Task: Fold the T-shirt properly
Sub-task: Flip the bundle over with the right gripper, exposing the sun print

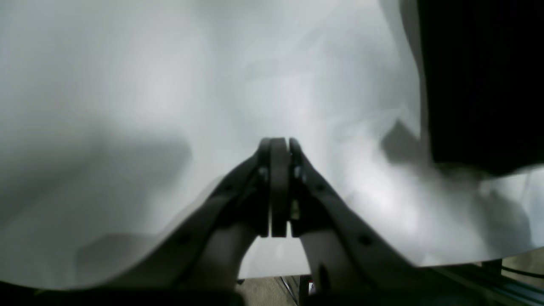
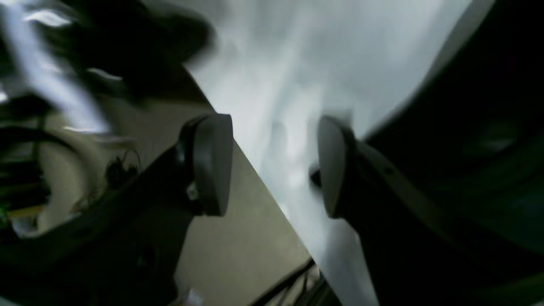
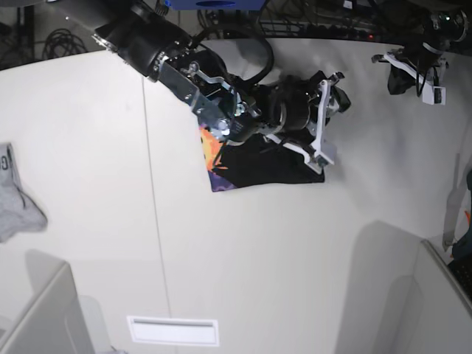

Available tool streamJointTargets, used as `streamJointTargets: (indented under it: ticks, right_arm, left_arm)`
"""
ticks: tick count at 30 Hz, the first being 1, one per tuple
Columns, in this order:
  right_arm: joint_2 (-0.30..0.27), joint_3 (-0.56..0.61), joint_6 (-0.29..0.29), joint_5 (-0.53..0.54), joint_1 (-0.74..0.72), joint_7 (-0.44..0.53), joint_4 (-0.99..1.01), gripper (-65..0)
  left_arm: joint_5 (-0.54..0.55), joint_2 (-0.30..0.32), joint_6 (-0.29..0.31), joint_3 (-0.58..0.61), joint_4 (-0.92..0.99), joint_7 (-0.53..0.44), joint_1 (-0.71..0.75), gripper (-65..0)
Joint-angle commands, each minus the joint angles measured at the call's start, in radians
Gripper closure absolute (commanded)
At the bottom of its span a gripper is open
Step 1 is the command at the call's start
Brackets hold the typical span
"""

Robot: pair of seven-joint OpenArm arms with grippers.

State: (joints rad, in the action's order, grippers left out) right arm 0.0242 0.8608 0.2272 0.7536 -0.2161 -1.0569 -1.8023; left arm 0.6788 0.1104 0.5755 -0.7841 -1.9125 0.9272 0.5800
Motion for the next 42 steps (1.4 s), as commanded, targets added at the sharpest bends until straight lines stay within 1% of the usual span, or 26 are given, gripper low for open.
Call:
streamJointTargets:
  ticks: [1, 3, 4, 6, 7, 8, 9, 10, 11, 14, 15, 16, 18, 21, 22, 24, 25, 27, 28, 29, 32, 34, 37, 39, 40, 42]
  right_arm:
    - [-0.013, -0.035, 0.021, -0.001, -0.018, -0.003, -0.047, -30.3]
    - [-0.036, -0.09, 0.087, -0.001, -0.018, -0.041, -0.095, -30.3]
    - [-0.051, -0.117, 0.107, -0.001, -0.016, -0.05, -0.104, -30.3]
    - [-0.083, -0.171, 0.123, 0.001, -0.003, -0.038, -0.113, -29.1]
    - [-0.097, -0.199, 0.127, 0.001, 0.008, -0.019, -0.115, -26.3]
    - [-0.111, -0.236, 0.127, 0.001, 0.028, 0.014, -0.115, -20.9]
    - [-0.128, -0.272, 0.125, 0.001, 0.053, 0.053, -0.115, -13.8]
    - [-0.146, -0.306, 0.123, 0.004, 0.077, 0.096, -0.115, -5.4]
    - [-0.165, -0.332, 0.123, 0.005, 0.1, 0.132, -0.115, 0.0]
    - [-0.223, -0.424, 0.123, 0.005, 0.189, 0.278, -0.115, 0.0]
    - [-0.238, -0.444, 0.12, 0.005, 0.209, 0.309, -0.115, 0.0]
    - [-0.255, -0.463, 0.103, 0.007, 0.226, 0.332, -0.115, 0.0]
    - [-0.278, -0.496, 0.071, 0.007, 0.241, 0.336, -0.115, 0.0]
    - [-0.284, -0.536, 0.028, 0.007, 0.266, 0.336, -0.115, 0.0]
    - [-0.284, -0.55, 0.013, 0.007, 0.274, 0.336, -0.115, 0.0]
    - [-0.284, -0.564, -0.021, 0.005, 0.291, 0.336, -0.115, 0.0]
    - [-0.284, -0.564, -0.035, 0.004, 0.295, 0.336, -0.115, 0.0]
    - [-0.286, -0.564, -0.044, 0.004, 0.301, 0.336, -0.115, 0.0]
    - [-0.286, -0.564, -0.044, 0.002, 0.304, 0.336, -0.115, 0.0]
    - [-0.286, -0.564, -0.044, 0.001, 0.307, 0.336, -0.115, 0.0]
    - [-0.289, -0.564, -0.044, 0.001, 0.312, 0.336, -0.115, 0.0]
    - [-0.304, -0.564, -0.044, 0.005, 0.312, 0.336, -0.115, 0.0]
    - [-0.317, -0.582, -0.044, 0.007, 0.315, 0.338, -0.115, 0.0]
    - [-0.317, -0.605, -0.047, 0.007, 0.33, 0.341, -0.115, 0.0]
    - [-0.317, -0.618, -0.048, 0.007, 0.338, 0.341, -0.115, 0.0]
    - [-0.315, -0.633, -0.051, 0.007, 0.343, 0.343, -0.124, 0.0]
  left_arm:
    - [0.012, 0.018, 0.005, -0.007, -0.014, -0.02, 0.005, 0.0]
    - [0.012, 0.021, 0.005, -0.007, -0.014, -0.02, 0.005, 0.0]
    - [0.012, 0.021, 0.005, -0.007, -0.014, -0.02, 0.005, 0.0]
    - [0.012, 0.021, 0.005, -0.007, -0.014, -0.02, 0.005, 0.0]
    - [0.012, 0.021, 0.005, -0.007, -0.014, -0.02, 0.005, 0.0]
    - [0.012, 0.021, 0.005, -0.007, -0.014, -0.02, 0.005, 0.0]
    - [0.012, 0.021, 0.005, -0.002, -0.017, -0.018, 0.005, 0.0]
    - [0.015, 0.021, 0.005, 0.002, -0.02, -0.018, 0.005, 0.0]
    - [0.019, 0.021, 0.005, 0.005, -0.023, -0.018, 0.005, 0.0]
    - [0.02, 0.021, 0.007, 0.056, -0.032, -0.018, 0.004, 0.0]
    - [0.031, 0.021, 0.007, 0.068, -0.04, -0.018, 0.002, 0.0]
    - [0.06, 0.021, 0.007, 0.085, -0.045, -0.018, 0.001, 0.0]
    - [0.169, 0.021, 0.007, 0.104, -0.035, -0.018, -0.028, 0.0]
    - [0.286, 0.021, 0.007, 0.125, -0.015, -0.017, -0.061, 0.0]
    - [0.312, 0.022, 0.007, 0.139, -0.012, -0.017, -0.078, -10.0]
    - [0.333, 0.022, 0.007, 0.162, -0.008, -0.017, -0.101, -34.1]
    - [0.336, 0.019, 0.007, 0.177, -0.006, -0.017, -0.114, -43.9]
    - [0.333, 0.015, 0.004, 0.216, -0.002, -0.017, -0.14, -59.2]
    - [0.333, 0.013, 0.004, 0.236, 0.012, -0.017, -0.151, -63.7]
    - [0.333, 0.013, 0.002, 0.262, 0.032, -0.017, -0.17, -65.0]
    - [0.333, 0.013, 0.001, 0.329, 0.141, -0.017, -0.225, -65.0]
    - [0.333, 0.013, -0.009, 0.364, 0.229, -0.017, -0.257, -65.0]
    - [0.333, 0.018, -0.088, 0.406, 0.313, -0.02, -0.282, -65.0]
    - [0.333, 0.018, -0.113, 0.429, 0.334, -0.021, -0.292, -65.0]
    - [0.333, 0.018, -0.119, 0.44, 0.339, -0.021, -0.294, -61.9]
    - [0.333, 0.018, -0.131, 0.458, 0.342, -0.021, -0.297, -52.3]
